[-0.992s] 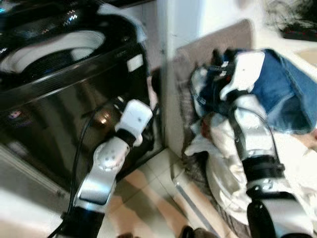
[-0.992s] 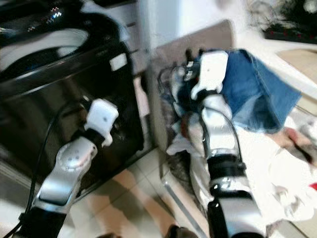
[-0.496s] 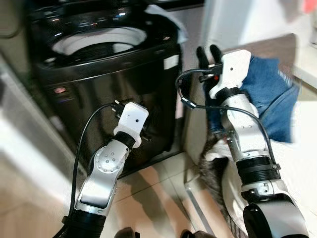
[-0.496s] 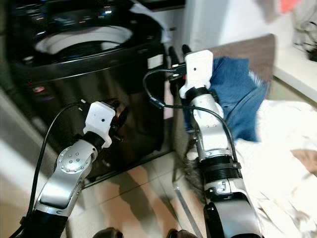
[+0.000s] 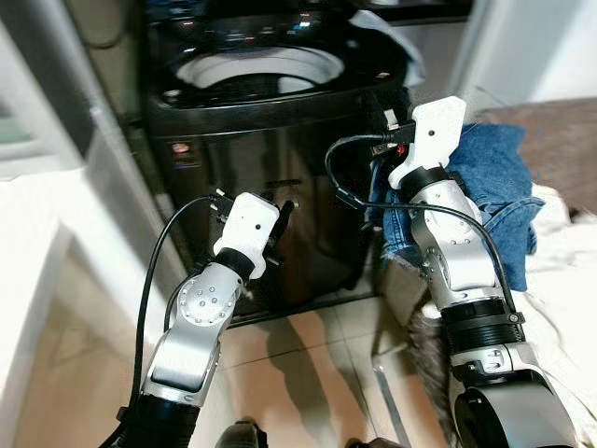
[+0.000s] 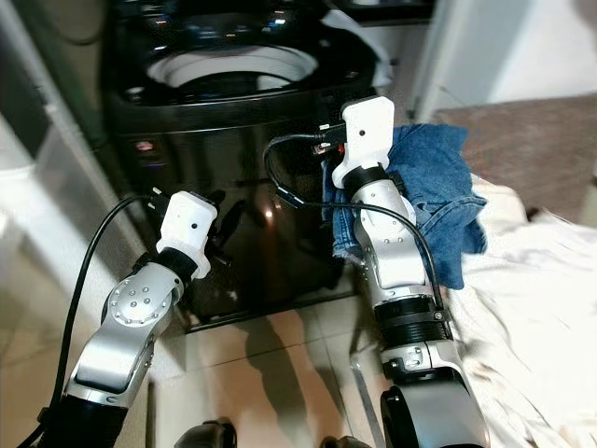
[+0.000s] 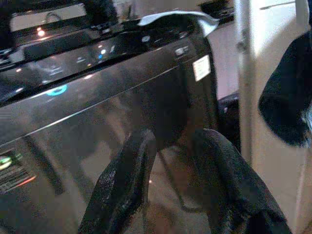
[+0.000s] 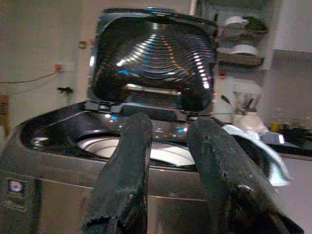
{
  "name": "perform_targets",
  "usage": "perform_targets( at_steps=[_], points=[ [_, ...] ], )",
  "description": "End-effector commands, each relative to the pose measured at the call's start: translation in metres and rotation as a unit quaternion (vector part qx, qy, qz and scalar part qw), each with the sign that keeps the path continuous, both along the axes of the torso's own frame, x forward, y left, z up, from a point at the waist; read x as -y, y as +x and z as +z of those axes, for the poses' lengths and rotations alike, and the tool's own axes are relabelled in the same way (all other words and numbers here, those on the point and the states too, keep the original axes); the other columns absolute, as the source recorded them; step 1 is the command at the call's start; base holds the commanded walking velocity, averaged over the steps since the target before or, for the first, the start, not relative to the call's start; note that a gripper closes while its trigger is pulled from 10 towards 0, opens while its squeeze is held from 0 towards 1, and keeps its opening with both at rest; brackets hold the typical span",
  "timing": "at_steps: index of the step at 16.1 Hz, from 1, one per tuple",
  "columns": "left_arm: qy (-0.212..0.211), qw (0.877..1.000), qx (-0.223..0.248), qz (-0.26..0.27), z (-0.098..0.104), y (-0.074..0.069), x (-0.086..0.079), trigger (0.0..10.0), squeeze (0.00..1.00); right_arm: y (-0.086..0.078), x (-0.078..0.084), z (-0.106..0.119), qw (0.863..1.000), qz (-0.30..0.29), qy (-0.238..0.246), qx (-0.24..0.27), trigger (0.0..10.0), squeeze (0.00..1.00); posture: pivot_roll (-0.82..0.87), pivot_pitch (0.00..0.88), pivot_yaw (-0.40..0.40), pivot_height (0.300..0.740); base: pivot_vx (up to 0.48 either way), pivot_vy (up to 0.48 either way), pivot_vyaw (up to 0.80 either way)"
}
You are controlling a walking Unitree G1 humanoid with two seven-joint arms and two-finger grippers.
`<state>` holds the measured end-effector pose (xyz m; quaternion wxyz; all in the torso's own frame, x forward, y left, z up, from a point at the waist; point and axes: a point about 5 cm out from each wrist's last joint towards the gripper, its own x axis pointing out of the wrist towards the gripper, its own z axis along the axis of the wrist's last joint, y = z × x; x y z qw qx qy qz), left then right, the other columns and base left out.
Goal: Clothes washing
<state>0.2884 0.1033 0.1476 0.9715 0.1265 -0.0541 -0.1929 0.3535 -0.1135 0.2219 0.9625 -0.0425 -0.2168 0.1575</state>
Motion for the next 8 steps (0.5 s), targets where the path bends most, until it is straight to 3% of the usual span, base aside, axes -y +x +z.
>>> perform_targets(
  at_steps=[1,4,6,8],
  points=[
    [0.004,1.000,0.007,0.002,0.004,0.000,0.000,10.0,0.00,-0.002,-0.003,0.006,1.000,0.008,0.003,0.009,0.0,0.00,-0.01,0.033,0.016,0.740,0.000,0.000,0.69],
    [0.007,1.000,0.007,0.000,0.004,0.000,0.000,10.0,0.00,0.000,-0.001,-0.006,0.999,0.009,0.032,-0.027,0.0,0.00,-0.01,0.035,0.013,0.740,0.000,0.000,0.69],
    [0.007,1.000,0.006,0.000,0.003,-0.001,0.001,10.0,0.00,0.001,0.017,-0.048,0.990,-0.026,0.065,-0.120,0.0,0.00,0.00,0.038,0.010,0.740,0.000,0.000,0.69],
    [0.007,1.000,0.005,0.001,0.003,-0.002,0.000,10.0,0.00,-0.006,0.027,-0.077,0.983,-0.043,0.062,-0.168,0.0,0.00,0.00,0.041,0.013,0.740,0.000,0.000,0.69]
  ],
)
